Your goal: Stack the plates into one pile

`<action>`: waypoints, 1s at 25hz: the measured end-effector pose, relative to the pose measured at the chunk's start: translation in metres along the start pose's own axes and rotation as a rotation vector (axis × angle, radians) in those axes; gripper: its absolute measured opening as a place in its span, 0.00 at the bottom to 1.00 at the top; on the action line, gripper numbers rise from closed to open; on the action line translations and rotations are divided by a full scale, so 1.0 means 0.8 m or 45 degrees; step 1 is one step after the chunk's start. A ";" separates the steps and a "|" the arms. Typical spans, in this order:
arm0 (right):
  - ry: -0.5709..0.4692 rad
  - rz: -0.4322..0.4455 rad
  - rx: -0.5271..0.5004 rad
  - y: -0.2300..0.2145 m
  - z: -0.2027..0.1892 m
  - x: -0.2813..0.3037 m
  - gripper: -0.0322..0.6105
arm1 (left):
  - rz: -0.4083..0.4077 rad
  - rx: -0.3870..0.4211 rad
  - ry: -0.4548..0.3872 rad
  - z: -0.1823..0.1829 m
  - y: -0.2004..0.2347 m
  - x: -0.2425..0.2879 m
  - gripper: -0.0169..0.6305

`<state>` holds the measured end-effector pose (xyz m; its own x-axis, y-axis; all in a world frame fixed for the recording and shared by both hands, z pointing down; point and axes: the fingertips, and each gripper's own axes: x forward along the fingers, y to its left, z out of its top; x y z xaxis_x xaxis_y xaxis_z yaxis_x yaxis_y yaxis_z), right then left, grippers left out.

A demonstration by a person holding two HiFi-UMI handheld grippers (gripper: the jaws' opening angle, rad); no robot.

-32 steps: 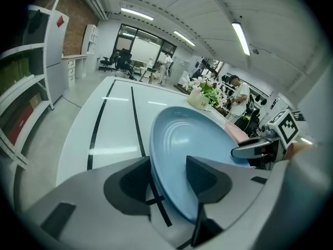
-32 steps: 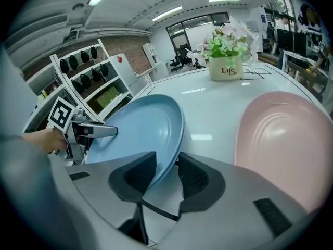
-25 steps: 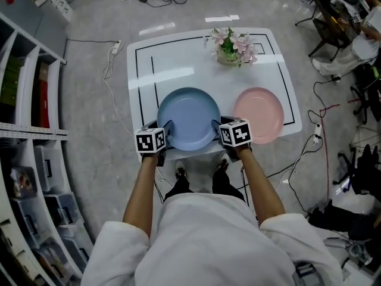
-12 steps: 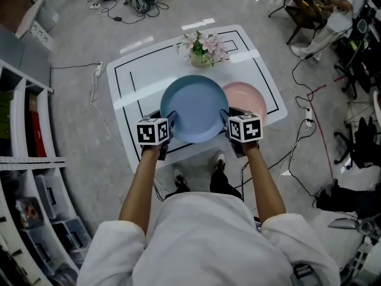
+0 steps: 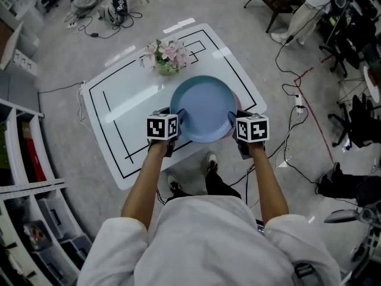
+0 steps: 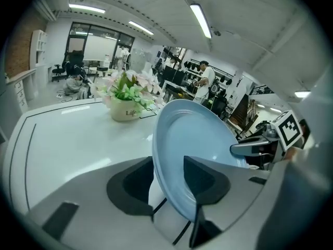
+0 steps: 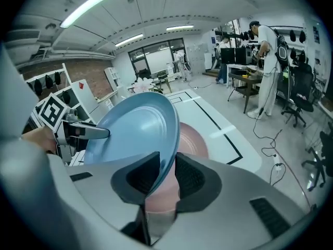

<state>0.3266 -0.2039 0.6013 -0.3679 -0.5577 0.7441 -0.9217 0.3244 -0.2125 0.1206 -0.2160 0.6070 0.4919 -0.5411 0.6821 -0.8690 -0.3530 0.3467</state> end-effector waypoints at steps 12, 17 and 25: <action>0.116 0.044 -0.024 -0.102 -0.020 0.045 0.22 | 0.029 -0.040 0.126 -0.005 -0.038 0.101 0.32; 0.151 0.135 -0.035 -0.096 -0.032 0.045 0.24 | 0.088 -0.008 0.160 -0.012 -0.039 0.098 0.33; 0.175 0.129 -0.137 -0.097 -0.037 0.046 0.28 | 0.169 0.085 0.125 -0.021 -0.027 0.091 0.35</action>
<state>0.3879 -0.2273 0.6640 -0.4313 -0.4108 0.8033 -0.8595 0.4577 -0.2274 0.1740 -0.2350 0.6595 0.3626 -0.5102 0.7799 -0.9189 -0.3351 0.2081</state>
